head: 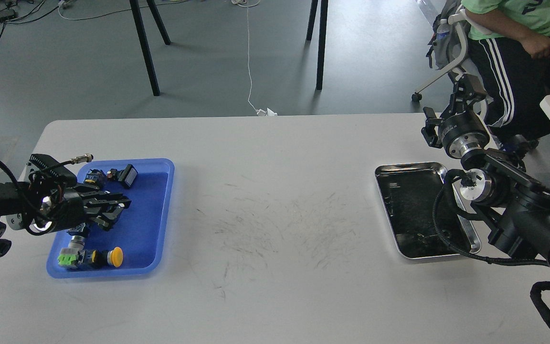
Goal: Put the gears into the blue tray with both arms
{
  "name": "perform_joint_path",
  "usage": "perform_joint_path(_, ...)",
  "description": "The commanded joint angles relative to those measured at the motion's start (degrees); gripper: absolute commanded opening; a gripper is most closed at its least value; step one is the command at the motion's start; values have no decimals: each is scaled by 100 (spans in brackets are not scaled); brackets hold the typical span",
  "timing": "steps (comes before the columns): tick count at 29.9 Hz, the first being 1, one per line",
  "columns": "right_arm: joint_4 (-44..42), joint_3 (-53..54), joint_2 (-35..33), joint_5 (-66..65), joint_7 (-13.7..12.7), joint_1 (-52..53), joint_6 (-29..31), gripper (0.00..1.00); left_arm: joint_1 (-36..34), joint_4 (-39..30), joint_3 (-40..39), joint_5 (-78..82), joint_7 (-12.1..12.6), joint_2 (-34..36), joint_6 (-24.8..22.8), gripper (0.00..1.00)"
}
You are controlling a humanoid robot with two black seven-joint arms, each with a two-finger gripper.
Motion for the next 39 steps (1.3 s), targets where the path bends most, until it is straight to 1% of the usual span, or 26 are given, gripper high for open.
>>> perform_joint_path(1,8,0,9,-1,0,5,1,97,35,-25,-218,-4,-1,155,0,53)
perform_joint_path(9,25,0,9,-10,0,14,-8,97,167,-24,-446,-12,-1,305,0,56)
perform_joint_path(11,43,0,9,-18,9,23,-52,99,176,-42,-682,-91,-1,410,0,56)
perform_joint_path(15,139,-69,-8,-45,-9,172,-70,99,342,-173,-1508,-92,-1,761,0,56)
perform_joint_path(20,604,-1166,-96,-106,-26,619,-61,99,413,-788,-2887,-223,-1,1280,0,57)
perform_joint_path(22,938,-1519,-324,-106,-26,839,-26,99,413,-973,-3292,-485,-1,1439,0,57)
perform_joint_path(24,1289,-1852,-613,-133,-17,1094,-17,99,413,-1088,-3758,-1091,-1,1518,0,57)
perform_joint_path(26,1588,-2274,-746,-272,-17,1366,-8,99,422,-1097,-3900,-1435,-1,1510,0,60)
perform_joint_path(28,1826,-2941,-843,-466,0,1726,18,99,387,-1114,-3979,-1673,-1,1562,0,60)
perform_joint_path(30,2019,-3442,-966,-519,18,2008,97,99,386,-1158,-4268,-2006,-1,1606,0,61)
perform_joint_path(31,2125,-3645,-1019,-528,35,2114,141,99,421,-1150,-4374,-2121,-1,1589,0,62)
perform_joint_path(33,2362,-4041,-1177,-546,44,2298,194,99,457,-1150,-4428,-2253,-1,1571,0,70)
perform_joint_path(34,2389,-4077,-1195,-546,44,2325,194,99,457,-1150,-4454,-2262,-1,1571,0,70)
perform_joint_path(36,2643,-4446,-1283,-686,35,2536,203,99,465,-1150,-4559,-2560,-1,1571,0,75)
perform_joint_path(37,2749,-4612,-1326,-852,35,2641,203,99,466,-1141,-4586,-2788,-1,1545,-13,79)
perform_joint_path(39,2942,-4841,-1458,-1299,35,2808,177,98,466,-1123,-4612,-3087,-1,1518,-241,83)
